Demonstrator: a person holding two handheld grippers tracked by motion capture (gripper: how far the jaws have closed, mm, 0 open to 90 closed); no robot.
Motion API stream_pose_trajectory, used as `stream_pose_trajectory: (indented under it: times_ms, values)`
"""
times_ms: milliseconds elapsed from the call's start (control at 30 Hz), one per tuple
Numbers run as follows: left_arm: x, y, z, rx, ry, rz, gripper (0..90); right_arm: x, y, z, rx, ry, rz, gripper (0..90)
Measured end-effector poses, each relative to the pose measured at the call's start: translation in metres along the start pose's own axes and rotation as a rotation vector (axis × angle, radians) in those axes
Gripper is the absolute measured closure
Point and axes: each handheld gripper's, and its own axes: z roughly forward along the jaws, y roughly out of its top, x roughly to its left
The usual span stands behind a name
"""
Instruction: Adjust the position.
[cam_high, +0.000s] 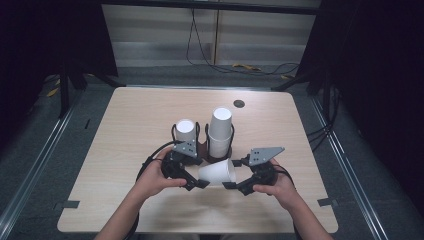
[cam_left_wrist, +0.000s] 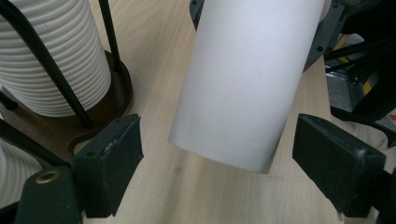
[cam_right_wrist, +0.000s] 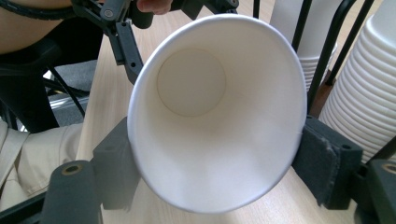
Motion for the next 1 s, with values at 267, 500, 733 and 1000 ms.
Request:
stream_pose_trajectory:
  times_ms: [267,500,733,1000]
  values:
    - [-0.003,0.001,0.004,0.053,0.017,0.027,16.1,0.001,0.0,0.002,0.028,-0.004,-0.009,24.0]
    - [-0.006,0.003,0.006,0.074,0.019,0.036,16.2,0.002,0.0,0.004,0.04,0.001,-0.016,23.9]
    - [-0.008,0.004,0.009,0.064,0.008,0.04,17.0,0.004,0.001,0.007,0.052,0.008,-0.024,23.7]
    - [-0.009,0.005,0.012,0.076,0.007,0.062,20.0,0.005,0.003,0.008,0.059,0.017,-0.031,23.5]
